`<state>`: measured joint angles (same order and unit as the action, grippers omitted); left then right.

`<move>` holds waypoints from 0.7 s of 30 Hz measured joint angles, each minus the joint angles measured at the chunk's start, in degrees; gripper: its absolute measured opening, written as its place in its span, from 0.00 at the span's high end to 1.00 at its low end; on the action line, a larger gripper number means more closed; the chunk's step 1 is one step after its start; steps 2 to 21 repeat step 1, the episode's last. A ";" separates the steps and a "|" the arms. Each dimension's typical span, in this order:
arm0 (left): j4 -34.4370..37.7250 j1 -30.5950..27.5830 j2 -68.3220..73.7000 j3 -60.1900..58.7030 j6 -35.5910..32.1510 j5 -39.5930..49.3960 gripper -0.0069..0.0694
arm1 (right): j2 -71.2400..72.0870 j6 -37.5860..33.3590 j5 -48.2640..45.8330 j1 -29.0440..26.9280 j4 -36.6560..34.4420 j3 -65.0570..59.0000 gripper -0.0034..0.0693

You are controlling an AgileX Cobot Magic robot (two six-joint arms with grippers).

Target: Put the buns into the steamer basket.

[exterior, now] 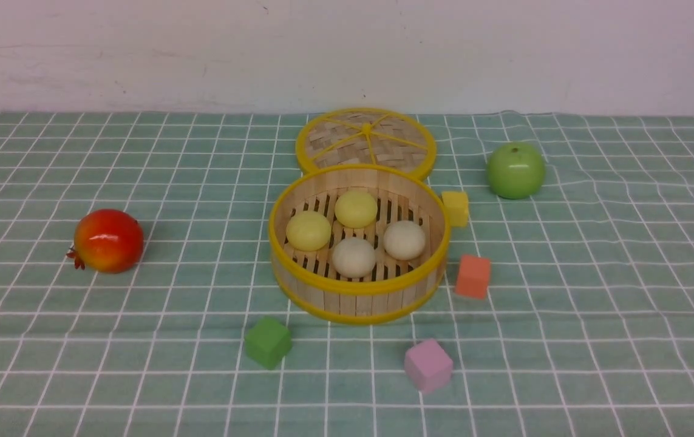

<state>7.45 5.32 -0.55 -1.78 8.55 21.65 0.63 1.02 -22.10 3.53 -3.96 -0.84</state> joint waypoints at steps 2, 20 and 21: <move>0.00 0.00 0.00 0.00 0.00 0.00 0.92 | 0.00 0.00 0.00 0.00 0.00 0.00 0.83; 0.00 0.00 0.00 0.00 0.00 0.00 0.92 | 0.00 0.00 0.00 0.00 0.00 0.00 0.83; 0.00 0.00 0.00 0.00 0.00 0.00 0.92 | 0.00 0.00 0.00 0.00 0.00 0.00 0.83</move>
